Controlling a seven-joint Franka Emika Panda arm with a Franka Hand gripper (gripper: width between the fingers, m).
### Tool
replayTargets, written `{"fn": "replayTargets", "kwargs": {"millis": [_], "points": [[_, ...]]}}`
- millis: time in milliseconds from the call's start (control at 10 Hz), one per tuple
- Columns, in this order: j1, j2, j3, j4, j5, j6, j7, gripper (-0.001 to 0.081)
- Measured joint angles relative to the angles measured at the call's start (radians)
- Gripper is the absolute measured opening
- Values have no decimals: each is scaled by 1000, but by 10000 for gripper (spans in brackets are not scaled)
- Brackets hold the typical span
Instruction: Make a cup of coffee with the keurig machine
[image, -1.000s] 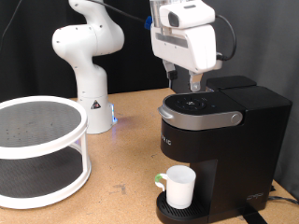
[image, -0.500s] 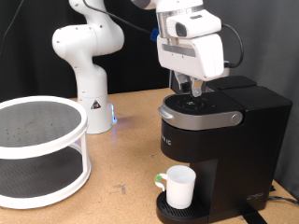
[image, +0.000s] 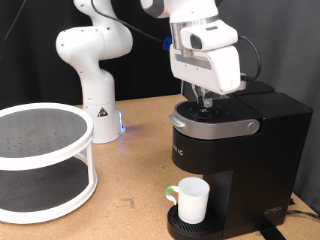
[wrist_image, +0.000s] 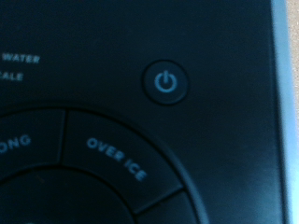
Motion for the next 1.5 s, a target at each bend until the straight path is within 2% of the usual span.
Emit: {"fn": "replayTargets", "kwargs": {"millis": [400,800,1500], "points": [[0,0,2,-26,0,4,2,3],[-2,3,-1,-23,14,-9,20,3],[-15,56,-20,59,56,-140,42,3]]}}
